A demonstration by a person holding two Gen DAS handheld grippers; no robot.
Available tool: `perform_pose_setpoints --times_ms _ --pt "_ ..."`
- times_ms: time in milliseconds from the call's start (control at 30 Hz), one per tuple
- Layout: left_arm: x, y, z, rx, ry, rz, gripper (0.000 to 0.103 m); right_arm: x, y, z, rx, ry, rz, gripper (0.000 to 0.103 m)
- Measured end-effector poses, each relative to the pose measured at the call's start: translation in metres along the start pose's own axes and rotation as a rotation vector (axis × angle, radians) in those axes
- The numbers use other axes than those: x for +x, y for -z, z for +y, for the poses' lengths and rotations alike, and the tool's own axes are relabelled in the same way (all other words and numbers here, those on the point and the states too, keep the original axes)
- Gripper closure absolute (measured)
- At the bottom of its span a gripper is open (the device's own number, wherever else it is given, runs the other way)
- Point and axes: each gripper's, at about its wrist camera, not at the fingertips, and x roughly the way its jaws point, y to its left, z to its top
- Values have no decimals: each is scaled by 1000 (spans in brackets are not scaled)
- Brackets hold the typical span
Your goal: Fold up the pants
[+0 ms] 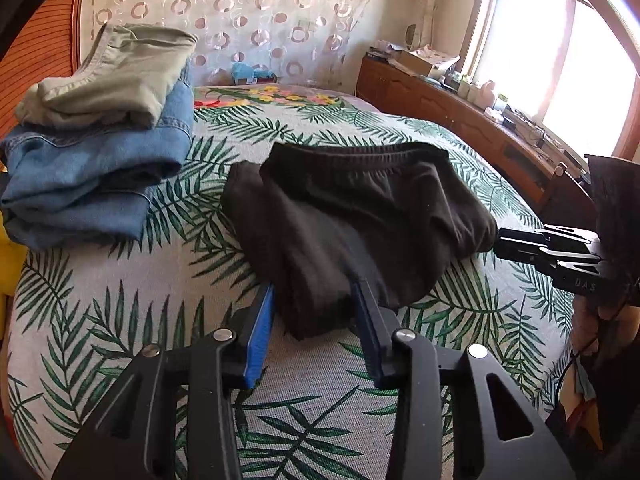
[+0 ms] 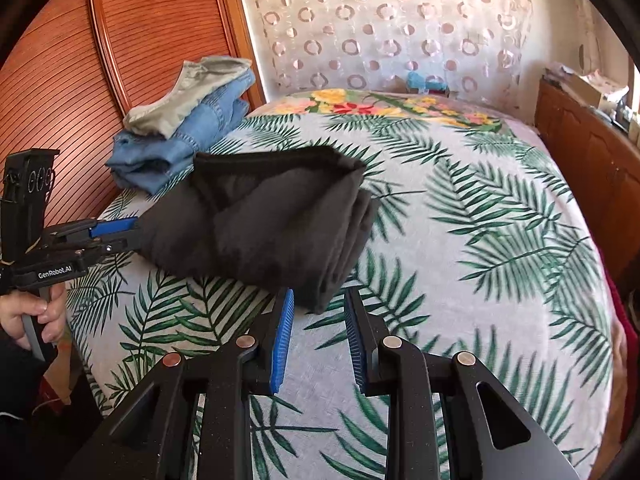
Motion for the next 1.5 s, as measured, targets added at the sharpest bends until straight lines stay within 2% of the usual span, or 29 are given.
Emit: perform_pose_setpoints --times_ms 167,233,267,300,367,433,500,633,967,1033,1133,1200,1267,1333,1400,1433,1500 --pt "7 0 0 3 -5 14 65 13 -3 2 -2 -14 26 76" --pt "9 -1 1 2 -5 16 71 16 -6 1 -13 -9 27 76" --pt "10 -1 1 5 -7 19 77 17 -6 1 -15 -15 21 90" --pt "10 0 1 9 -9 20 80 17 -8 1 -22 -25 13 98" --pt "10 1 1 11 -13 8 89 12 -8 -2 -33 -14 -13 99" --pt "6 1 1 10 -16 -6 91 3 -6 -9 -28 -9 -38 99" --pt "1 -1 1 5 -7 -25 92 -8 -3 -15 -31 6 -58 100" --pt "-10 3 -2 8 -1 -39 92 -17 7 -17 -43 4 -41 100" --pt "-35 24 1 15 3 -34 92 -47 22 -2 -44 -58 -19 100" --pt "-36 25 0 14 2 -28 92 -52 23 0 -55 -57 -15 96" --pt "-35 24 0 16 -11 -20 88 -57 21 2 -58 -29 -26 86" --pt "-35 23 -1 21 -20 -21 81 -61 19 0 -51 -17 -41 79" --pt "-36 20 -1 21 -26 -31 60 -63 16 -2 -40 -13 -49 76" --pt "-37 17 1 17 -26 -44 52 -60 13 -1 -42 -3 -49 74" --pt "-34 14 3 11 -33 -39 40 -53 8 0 -49 1 -43 74" --pt "-32 12 4 6 -27 -42 28 -47 5 0 -55 -1 -37 74" --pt "-31 9 5 1 -20 -48 24 -35 -1 0 -66 6 -27 73"
